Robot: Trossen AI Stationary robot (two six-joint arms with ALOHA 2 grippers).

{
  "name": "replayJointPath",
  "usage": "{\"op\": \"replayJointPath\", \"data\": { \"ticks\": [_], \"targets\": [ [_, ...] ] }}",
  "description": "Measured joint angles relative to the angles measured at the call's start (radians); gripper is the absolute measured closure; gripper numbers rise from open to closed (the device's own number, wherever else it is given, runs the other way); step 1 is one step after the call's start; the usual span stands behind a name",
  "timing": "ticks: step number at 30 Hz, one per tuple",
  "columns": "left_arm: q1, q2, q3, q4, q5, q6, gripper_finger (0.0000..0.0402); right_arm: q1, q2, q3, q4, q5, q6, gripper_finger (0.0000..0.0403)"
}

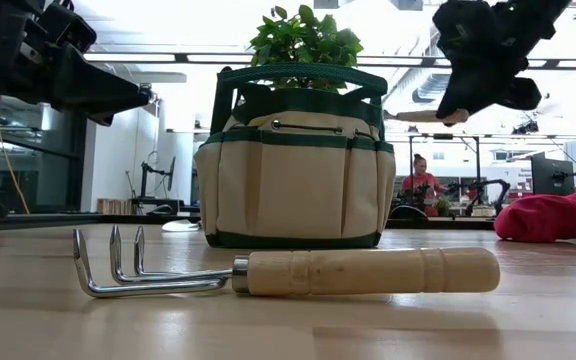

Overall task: Pick & Place Garden tools in Gardening bag
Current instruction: Put the right brown trowel into the gardening bag

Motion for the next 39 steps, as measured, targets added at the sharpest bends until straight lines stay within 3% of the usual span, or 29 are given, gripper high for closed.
{"op": "replayJointPath", "data": {
  "ticks": [12,18,26,34,37,39],
  "targets": [
    [0.0,0.0,0.0,0.0,-0.001,0.0,0.0263,0.079,-0.002,0.14,0.082,0.067,-0.238,0.0344],
    [0.0,0.0,0.0,0.0,0.0,-0.003,0.0263,0.14,0.031,0.178,0.111,0.168,-0.486,0.0344],
    [0.0,0.0,0.001,0.0,0.008,-0.003,0.0263,0.216,0.137,0.178,0.285,0.386,-1.169,0.0343],
    [0.0,0.0,0.001,0.041,0.009,-0.037,0.0263,0.266,0.267,0.178,0.691,0.772,-2.023,0.0341],
    [0.0,0.0,0.001,0.095,0.033,-0.075,0.0263,0.265,0.317,0.178,0.864,0.814,-2.331,0.0341],
    [0.0,0.0,0.001,0.139,0.048,-0.11,0.0263,0.26,0.334,0.179,0.896,0.764,-2.428,0.034]
  ]
}}
